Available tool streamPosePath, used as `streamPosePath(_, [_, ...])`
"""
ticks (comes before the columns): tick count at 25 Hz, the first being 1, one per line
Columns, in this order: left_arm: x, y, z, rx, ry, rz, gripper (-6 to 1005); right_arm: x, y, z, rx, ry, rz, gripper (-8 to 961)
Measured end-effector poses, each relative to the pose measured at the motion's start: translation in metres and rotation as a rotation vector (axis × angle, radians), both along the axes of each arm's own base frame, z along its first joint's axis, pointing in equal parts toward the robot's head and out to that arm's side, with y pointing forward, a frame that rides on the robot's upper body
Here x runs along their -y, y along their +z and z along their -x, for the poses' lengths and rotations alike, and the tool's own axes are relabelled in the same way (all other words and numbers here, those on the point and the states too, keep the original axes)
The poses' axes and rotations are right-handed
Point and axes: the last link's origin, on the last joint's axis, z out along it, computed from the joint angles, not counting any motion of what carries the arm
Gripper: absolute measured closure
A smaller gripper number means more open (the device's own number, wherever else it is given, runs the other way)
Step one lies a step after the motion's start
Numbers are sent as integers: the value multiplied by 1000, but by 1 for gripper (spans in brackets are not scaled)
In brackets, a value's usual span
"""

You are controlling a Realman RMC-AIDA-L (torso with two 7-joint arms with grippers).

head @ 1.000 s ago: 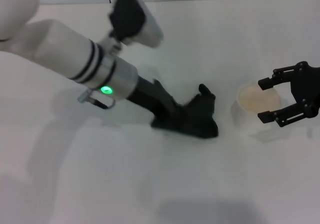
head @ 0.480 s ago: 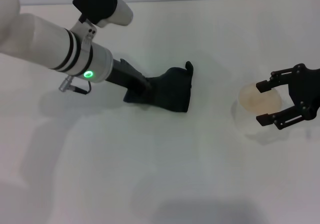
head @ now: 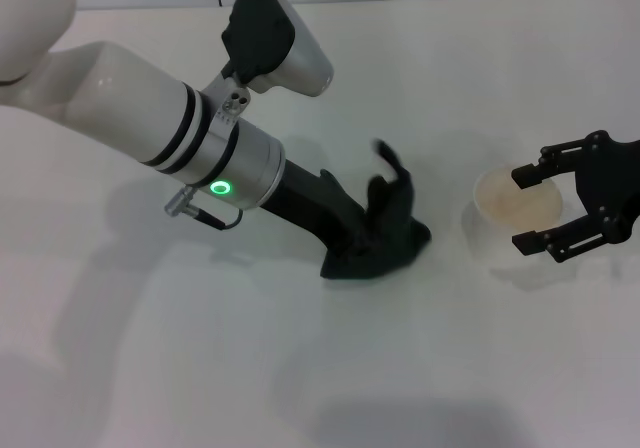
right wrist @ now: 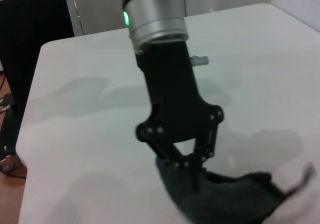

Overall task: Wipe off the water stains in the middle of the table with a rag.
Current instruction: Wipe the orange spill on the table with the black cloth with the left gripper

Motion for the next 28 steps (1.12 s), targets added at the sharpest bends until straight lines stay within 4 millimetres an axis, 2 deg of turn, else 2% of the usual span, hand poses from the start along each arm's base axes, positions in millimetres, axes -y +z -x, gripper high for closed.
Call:
streamPosePath(5, [0, 3, 4, -2, 9, -2, 940, 1, 0, -1, 1, -2, -2, 115])
streamPosePath(10, [-10, 15, 16, -24, 38, -59, 942, 1, 1, -3, 1, -7, -1, 115])
streamPosePath(11, [-16, 26, 27, -26, 64, -115, 942, 2, 0, -3, 0, -7, -1, 115])
streamPosePath(14, [-19, 40, 39, -18, 81, -174, 941, 2, 0, -2, 0, 0, -2, 115])
streamPosePath(18, [-13, 53, 53, -21, 91, -215, 941, 2, -1, -2, -2, 2, -3, 115])
streamPosePath(28, [6, 62, 74, -24, 136, -185, 939, -1, -2, -1, 1, 2, -24, 115])
